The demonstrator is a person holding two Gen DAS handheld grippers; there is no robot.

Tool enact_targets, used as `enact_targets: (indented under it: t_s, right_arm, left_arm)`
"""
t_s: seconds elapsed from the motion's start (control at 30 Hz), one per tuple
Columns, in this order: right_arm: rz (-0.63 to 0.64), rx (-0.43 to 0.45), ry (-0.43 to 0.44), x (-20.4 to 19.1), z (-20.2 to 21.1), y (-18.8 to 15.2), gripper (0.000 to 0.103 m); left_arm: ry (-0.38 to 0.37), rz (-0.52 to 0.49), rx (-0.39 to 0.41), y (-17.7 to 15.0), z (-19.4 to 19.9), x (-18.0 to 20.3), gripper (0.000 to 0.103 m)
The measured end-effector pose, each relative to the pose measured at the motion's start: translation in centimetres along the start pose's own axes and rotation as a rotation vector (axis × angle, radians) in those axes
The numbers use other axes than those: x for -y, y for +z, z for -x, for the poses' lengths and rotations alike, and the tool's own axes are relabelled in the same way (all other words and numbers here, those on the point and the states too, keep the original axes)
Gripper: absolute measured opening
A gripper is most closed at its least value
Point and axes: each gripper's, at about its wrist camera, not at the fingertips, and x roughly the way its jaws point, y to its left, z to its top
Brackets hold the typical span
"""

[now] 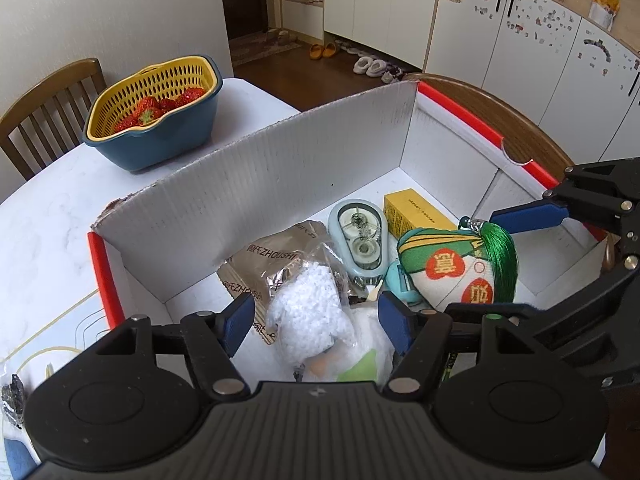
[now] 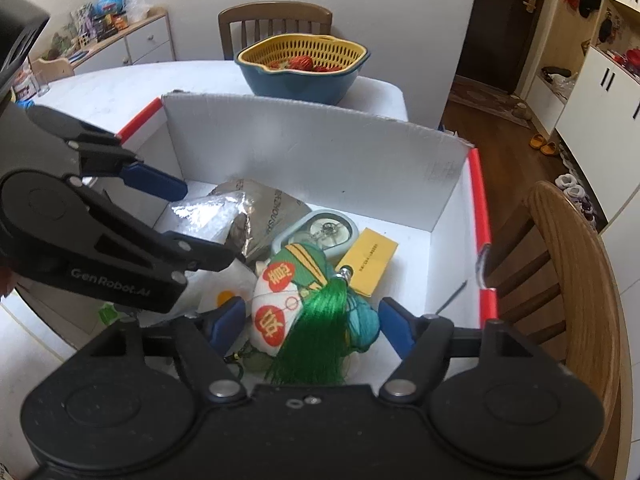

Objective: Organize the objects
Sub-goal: 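Open both tools to release the bead bag and ornament, then withdraw both tools from the box back toward the mat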

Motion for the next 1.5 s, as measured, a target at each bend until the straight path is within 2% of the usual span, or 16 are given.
enact_targets:
  t_s: [0.5, 0.67, 0.77, 1.03, 1.1, 1.27, 1.5]
  right_arm:
    - [-0.07, 0.097, 0.015, -0.6, 4.5, 0.1, 0.083]
    - [-0.079, 0.128, 0.024, -1.9, 6.0, 0.4, 0.083]
    - [-0.084, 0.145, 0.03, -2.7, 6.8, 0.7, 0.083]
    - [-0.09, 0.181, 0.041, -6.0, 8.0, 1.7, 0.089]
    - [-0.086, 0.187, 0.041, -7.0, 8.0, 2.1, 0.09]
    - [-0.073, 0.203, 0.048, -10.1, 7.9, 3.1, 0.093]
    - [-0.053, 0.202, 0.065, -14.5, 7.0, 4.4, 0.095]
  left_arm:
    - [-0.017, 0.002, 0.092, -1.0, 5.1, -0.4, 0.071]
    - [-0.022, 0.013, 0.128, -1.7, 7.3, -1.2, 0.072]
    - [-0.021, 0.022, 0.147, -2.3, 8.5, -1.9, 0.077]
    - [-0.017, 0.05, 0.182, -4.4, 11.3, -5.0, 0.078]
    - [-0.007, 0.056, 0.189, -5.1, 11.9, -5.9, 0.084]
    - [0.038, 0.075, 0.195, -6.6, 13.1, -8.6, 0.09]
    - [0.047, 0.114, 0.217, -8.9, 14.4, -12.7, 0.1]
